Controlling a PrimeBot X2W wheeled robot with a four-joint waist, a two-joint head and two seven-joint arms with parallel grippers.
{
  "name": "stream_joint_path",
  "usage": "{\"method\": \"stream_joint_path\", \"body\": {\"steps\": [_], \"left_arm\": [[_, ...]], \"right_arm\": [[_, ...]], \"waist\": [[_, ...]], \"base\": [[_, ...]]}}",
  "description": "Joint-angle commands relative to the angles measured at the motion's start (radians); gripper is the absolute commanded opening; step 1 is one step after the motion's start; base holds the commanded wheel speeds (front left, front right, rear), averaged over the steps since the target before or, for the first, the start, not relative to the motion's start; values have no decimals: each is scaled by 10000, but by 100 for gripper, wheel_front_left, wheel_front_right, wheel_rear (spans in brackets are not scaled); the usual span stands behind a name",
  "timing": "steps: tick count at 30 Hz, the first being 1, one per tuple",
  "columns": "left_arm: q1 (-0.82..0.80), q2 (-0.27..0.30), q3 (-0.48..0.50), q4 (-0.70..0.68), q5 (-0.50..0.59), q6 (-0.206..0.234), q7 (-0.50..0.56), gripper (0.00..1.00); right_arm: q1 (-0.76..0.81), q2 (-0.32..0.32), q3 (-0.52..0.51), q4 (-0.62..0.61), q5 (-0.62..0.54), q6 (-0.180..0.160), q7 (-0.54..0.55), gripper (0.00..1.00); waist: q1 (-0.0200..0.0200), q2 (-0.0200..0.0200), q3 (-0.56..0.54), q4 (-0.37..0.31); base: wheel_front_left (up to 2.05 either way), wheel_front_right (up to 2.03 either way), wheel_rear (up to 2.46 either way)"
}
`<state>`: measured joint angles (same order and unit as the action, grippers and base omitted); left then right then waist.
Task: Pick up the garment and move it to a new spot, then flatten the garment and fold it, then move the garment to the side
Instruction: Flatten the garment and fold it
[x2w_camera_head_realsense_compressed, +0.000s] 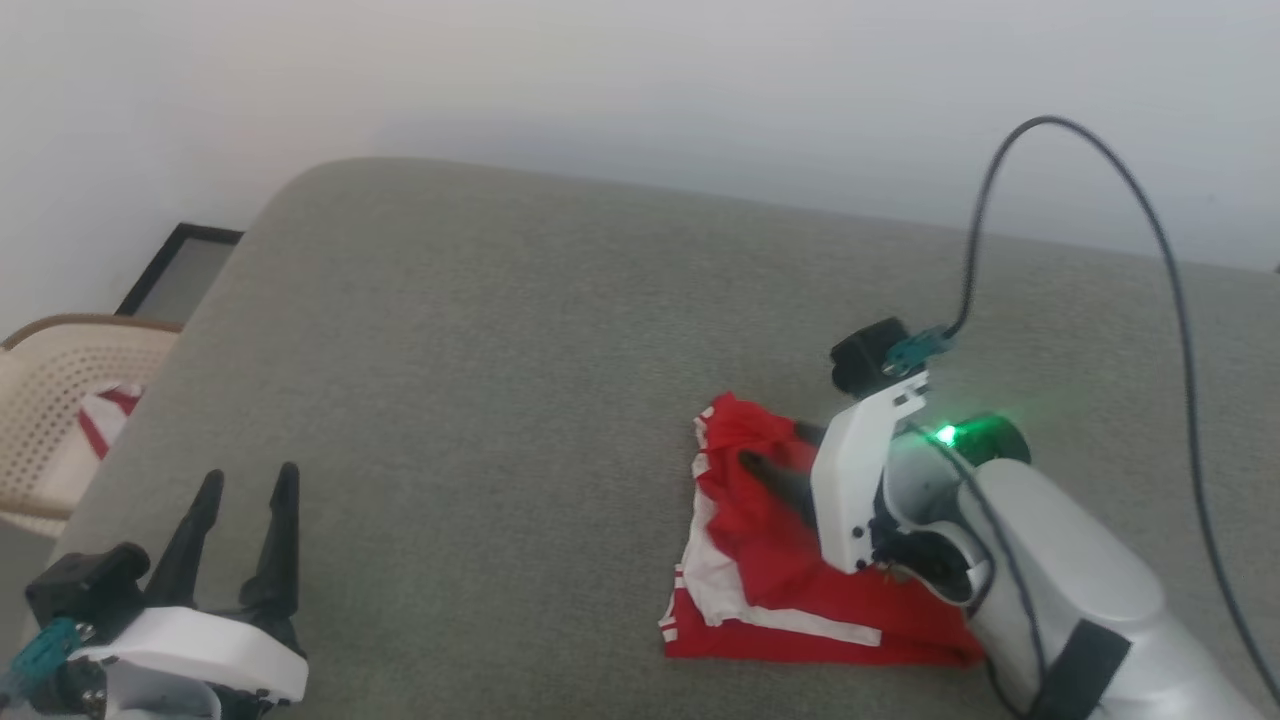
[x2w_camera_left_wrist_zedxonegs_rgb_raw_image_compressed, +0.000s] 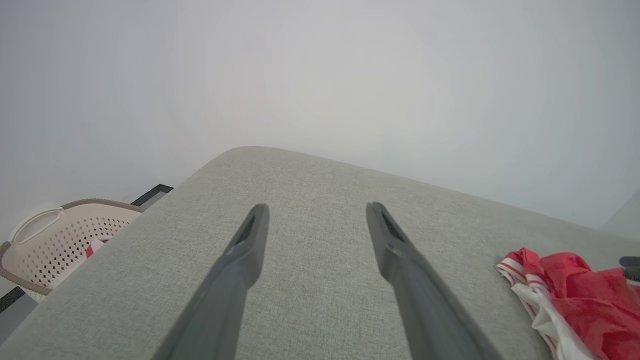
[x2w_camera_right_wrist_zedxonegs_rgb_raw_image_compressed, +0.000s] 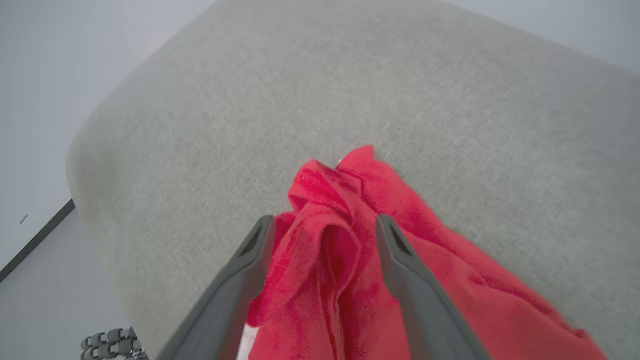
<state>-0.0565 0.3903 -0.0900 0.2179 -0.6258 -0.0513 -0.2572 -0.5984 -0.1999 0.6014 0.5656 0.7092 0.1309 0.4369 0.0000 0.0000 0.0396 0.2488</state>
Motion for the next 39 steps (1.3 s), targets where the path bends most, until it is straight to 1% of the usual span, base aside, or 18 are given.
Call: {"method": "stream_joint_path", "body": {"steps": [1, 6, 12, 15, 16, 25, 30, 34, 39], "left_arm": [[135, 36, 77, -68, -82, 29, -42, 100], [360, 136, 254, -173, -115, 107, -50, 100], [611, 223, 376, -305, -118, 152, -63, 100], [755, 270, 443, -350, -82, 196, -70, 100], [755, 270, 443, -350, -82, 196, -70, 100], [1132, 335, 688, -473, -88, 252, -84, 100], [1287, 340, 796, -552, -136, 280, -88, 100], [1407, 363, 852, -612, -109, 298, -89, 100], [1488, 423, 839, -660, -76, 278, -74, 100]], "right_arm": [[48, -183, -1, -350, 185, -5, -185, 100], [342, -942, -180, -1435, 336, -5, -872, 100], [976, -1692, -1063, -2189, 84, -5, -1653, 100], [1407, -1915, -1646, -2498, -39, -4, -2112, 100], [1407, -1915, -1646, -2498, -39, -4, -2112, 100], [2768, -2625, -3113, -3278, -749, -5, -3849, 100], [3512, -2708, -3835, -3314, -1465, -4, -4842, 100], [4053, -2540, -4473, -3129, -2034, -5, -5575, 100], [4671, -2148, -5139, -2910, -2556, -5, -6201, 100]], "waist": [[0, 0, -57, -213], [0, 0, -159, -660], [0, 0, -287, -1182], [0, 0, -364, -1418], [0, 0, -364, -1418], [0, 0, -526, -1981], [0, 0, -566, -2125], [0, 0, -587, -2188], [0, 0, -612, -2164]], "base": [[0, 0, 0], [0, 0, 0], [0, 0, 0], [0, 0, 0], [0, 0, 0], [0, 0, 0], [0, 0, 0], [0, 0, 0], [0, 0, 0]]}}
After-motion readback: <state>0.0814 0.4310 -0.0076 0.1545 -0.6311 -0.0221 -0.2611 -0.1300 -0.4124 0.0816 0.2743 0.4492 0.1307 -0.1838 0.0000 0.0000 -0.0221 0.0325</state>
